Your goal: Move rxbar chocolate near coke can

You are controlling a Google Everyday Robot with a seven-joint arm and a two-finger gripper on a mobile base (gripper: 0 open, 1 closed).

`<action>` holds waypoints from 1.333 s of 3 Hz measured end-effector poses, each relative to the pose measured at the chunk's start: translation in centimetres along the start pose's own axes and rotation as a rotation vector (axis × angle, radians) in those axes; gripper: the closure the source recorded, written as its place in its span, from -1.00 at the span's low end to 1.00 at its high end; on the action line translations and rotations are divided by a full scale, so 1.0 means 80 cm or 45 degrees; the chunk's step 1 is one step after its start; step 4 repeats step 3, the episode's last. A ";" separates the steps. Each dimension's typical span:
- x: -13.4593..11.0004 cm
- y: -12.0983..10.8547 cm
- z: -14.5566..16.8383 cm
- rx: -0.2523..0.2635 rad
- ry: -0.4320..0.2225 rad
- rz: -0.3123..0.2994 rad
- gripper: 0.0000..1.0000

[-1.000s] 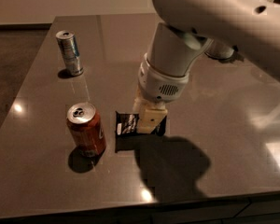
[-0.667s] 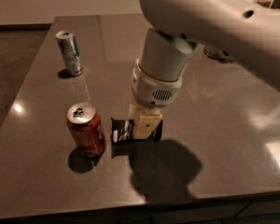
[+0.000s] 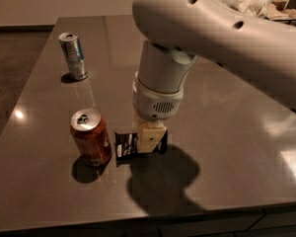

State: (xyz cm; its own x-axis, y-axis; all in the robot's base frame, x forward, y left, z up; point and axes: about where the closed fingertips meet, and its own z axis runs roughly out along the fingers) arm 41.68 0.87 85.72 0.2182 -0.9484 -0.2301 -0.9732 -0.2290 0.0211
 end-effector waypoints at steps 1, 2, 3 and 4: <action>-0.001 0.000 0.005 -0.020 0.001 -0.014 -0.76; -0.002 0.000 0.005 -0.014 0.001 -0.015 -1.00; -0.002 0.000 0.005 -0.014 0.001 -0.015 -1.00; -0.002 0.000 0.005 -0.014 0.001 -0.015 -1.00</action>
Offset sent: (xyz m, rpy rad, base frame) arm -0.0005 0.0012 -0.0034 -0.0034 0.0112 0.0133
